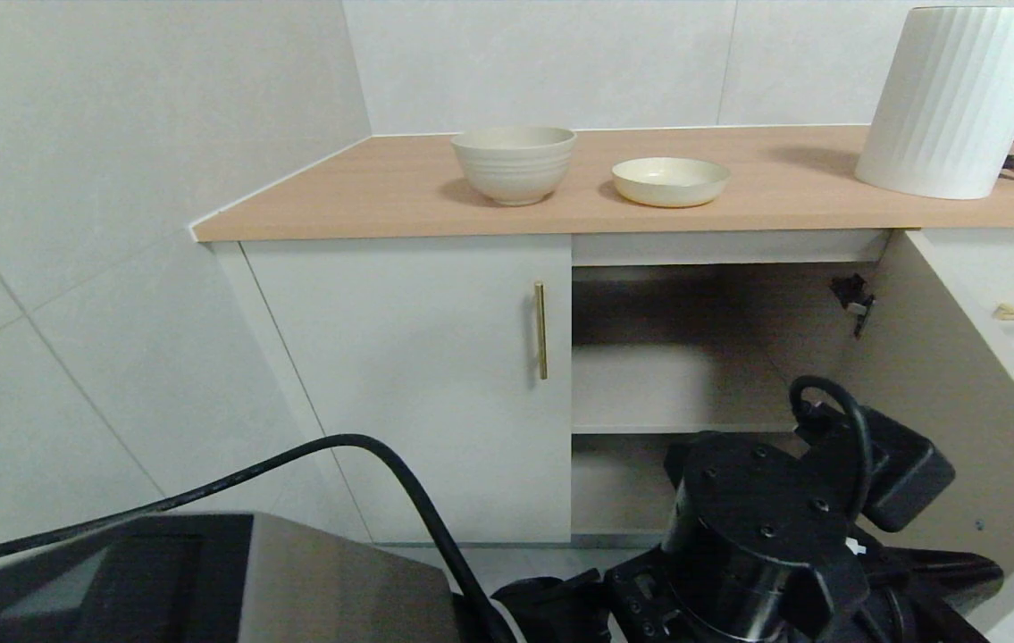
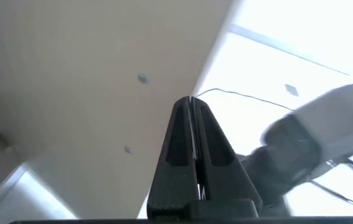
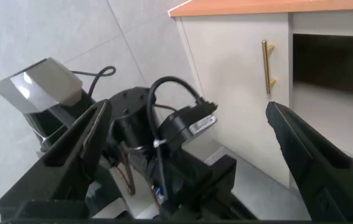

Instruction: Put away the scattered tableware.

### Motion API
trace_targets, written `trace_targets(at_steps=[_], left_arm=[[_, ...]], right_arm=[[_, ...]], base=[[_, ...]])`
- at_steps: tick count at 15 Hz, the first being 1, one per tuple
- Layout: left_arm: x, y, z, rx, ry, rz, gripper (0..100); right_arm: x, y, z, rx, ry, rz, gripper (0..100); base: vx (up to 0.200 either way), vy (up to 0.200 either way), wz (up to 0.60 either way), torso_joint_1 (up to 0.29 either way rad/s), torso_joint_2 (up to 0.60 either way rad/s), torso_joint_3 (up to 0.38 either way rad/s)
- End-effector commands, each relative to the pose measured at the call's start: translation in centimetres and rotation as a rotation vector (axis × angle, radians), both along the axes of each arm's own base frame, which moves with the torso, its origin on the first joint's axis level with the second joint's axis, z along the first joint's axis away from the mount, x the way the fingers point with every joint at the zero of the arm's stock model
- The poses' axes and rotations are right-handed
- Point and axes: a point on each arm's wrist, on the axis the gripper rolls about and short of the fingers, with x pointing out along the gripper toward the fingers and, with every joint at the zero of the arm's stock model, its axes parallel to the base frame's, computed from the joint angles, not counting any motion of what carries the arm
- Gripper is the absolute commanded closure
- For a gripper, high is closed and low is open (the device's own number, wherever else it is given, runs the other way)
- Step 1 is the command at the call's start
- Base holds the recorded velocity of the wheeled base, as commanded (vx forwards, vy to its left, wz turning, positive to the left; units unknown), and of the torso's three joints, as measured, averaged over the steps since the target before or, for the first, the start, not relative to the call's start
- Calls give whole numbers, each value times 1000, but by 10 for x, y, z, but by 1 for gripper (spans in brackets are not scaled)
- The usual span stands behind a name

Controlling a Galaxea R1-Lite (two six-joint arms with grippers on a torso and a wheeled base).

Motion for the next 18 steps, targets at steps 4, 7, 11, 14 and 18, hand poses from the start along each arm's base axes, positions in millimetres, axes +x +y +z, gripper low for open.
trace_targets(at_steps=[4,7,11,14,18], left_arm=[[30,42,21,-87,9,171,100],[57,108,55,-124,-24,323,100],[54,220,86,-38,17,563,100],[22,287,111,87,112,711,100],[10,321,115,139,95,826,100]], right_arm=[[3,1,1,-5,15,-1,0],[27,10,-8,-40,104,1,0],[80,32,-16,-99,234,2,0],[117,44,-15,-222,275,-101,0],[135,61,-23,-318,283,-286,0]], base=[[0,0,0,0,0,0],[0,0,0,0,0,0],[0,0,0,0,0,0],[0,0,0,0,0,0],[0,0,0,0,0,0]])
